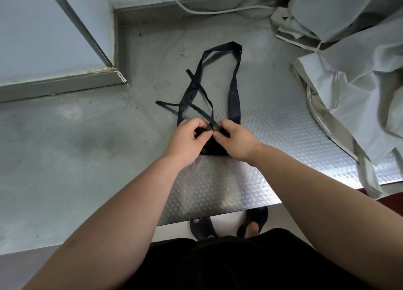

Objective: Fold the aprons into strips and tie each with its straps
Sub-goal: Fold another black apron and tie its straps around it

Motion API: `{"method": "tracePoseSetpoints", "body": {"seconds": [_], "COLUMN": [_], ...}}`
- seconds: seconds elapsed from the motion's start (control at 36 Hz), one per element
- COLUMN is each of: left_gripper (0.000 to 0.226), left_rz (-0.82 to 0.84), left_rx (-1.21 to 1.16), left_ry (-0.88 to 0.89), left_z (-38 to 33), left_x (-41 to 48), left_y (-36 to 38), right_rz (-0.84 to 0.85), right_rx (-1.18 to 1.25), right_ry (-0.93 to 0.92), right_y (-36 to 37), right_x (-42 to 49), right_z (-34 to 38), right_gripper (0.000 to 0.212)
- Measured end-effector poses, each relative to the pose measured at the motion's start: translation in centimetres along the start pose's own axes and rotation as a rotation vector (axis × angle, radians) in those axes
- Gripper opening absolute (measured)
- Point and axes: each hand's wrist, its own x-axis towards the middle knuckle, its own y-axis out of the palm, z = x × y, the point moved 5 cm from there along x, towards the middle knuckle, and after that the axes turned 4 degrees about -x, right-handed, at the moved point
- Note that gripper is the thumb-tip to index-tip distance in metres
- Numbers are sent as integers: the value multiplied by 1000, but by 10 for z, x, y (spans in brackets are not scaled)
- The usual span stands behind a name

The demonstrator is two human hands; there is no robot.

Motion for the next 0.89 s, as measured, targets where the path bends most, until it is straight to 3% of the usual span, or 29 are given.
{"method": "tracePoseSetpoints", "body": {"seconds": [0.06, 0.11, 0.22, 0.36, 0.44, 0.64, 0.75, 0.89], "left_gripper": [5, 6, 4, 13, 13, 24, 16, 23], "left_rz": [11, 11, 21, 5, -10, 138, 79, 152], "left_rx": [-1, -12, -141, -247, -210, -337, -529, -453], "left_ry": [-5, -3, -35, -9, 12, -44, -75, -36], "left_z": [0, -1, 0, -1, -1, -7, -2, 3], "left_x": [0, 0, -4, -5, -3, -8, -8, -7], "left_y": [2, 3, 1, 1, 5, 7, 6, 7], "right_rz": [20, 10, -13, 26, 41, -15, 24, 43], "right_rx": [-30, -11, 57, 99, 46, 47, 182, 217], "right_ry": [-26, -34, -51, -36, -63, -23, 69, 121], "right_y": [0, -3, -6, -6, -4, -3, -10, -14], "right_x": [0, -1, -3, -6, -7, -5, -5, 1], "right_z": [0, -2, -5, -4, 0, 0, 1, -2], "right_gripper": [17, 10, 32, 29, 38, 33, 28, 31]}}
